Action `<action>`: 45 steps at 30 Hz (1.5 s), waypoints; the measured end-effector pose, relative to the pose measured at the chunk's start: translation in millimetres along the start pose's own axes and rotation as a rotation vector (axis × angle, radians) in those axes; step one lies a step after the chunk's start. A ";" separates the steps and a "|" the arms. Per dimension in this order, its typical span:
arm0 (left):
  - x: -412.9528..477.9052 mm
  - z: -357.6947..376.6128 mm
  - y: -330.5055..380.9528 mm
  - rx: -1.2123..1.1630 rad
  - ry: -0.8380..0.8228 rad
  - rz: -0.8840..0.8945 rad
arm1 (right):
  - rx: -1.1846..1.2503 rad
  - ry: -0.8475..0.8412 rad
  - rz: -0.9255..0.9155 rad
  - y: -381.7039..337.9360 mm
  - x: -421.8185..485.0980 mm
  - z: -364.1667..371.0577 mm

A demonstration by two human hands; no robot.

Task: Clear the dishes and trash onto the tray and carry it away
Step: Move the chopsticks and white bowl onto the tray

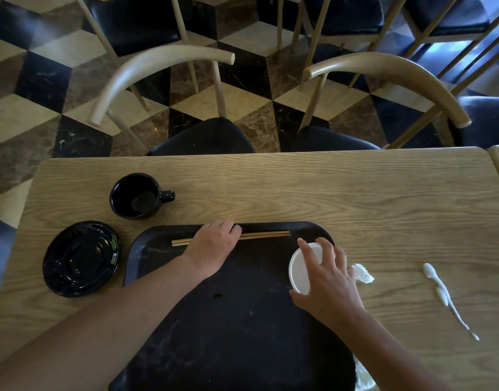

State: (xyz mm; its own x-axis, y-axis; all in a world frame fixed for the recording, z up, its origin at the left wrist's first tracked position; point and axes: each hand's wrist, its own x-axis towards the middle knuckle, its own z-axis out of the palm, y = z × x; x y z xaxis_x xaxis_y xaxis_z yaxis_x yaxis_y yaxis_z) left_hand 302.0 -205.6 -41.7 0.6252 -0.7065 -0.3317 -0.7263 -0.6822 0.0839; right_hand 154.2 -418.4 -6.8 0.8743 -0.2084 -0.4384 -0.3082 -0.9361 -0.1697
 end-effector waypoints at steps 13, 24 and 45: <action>3.1 3.0 -2.2 0.005 0.047 -0.002 | -0.015 0.019 0.001 1.5 13.8 -0.5; 4.7 3.1 -5.4 0.025 0.061 -0.030 | -0.026 0.032 0.023 10.2 27.6 -7.9; 3.8 3.6 -2.4 0.065 0.059 -0.046 | -0.011 0.004 0.035 12.1 9.6 2.2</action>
State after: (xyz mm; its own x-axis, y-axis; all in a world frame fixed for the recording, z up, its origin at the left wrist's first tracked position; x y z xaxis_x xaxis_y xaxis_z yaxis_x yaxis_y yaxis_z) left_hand 305.1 -206.0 -46.6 0.6727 -0.6859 -0.2776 -0.7122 -0.7019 0.0085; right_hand 158.1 -431.1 -15.1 0.8647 -0.2423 -0.4400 -0.3346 -0.9312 -0.1448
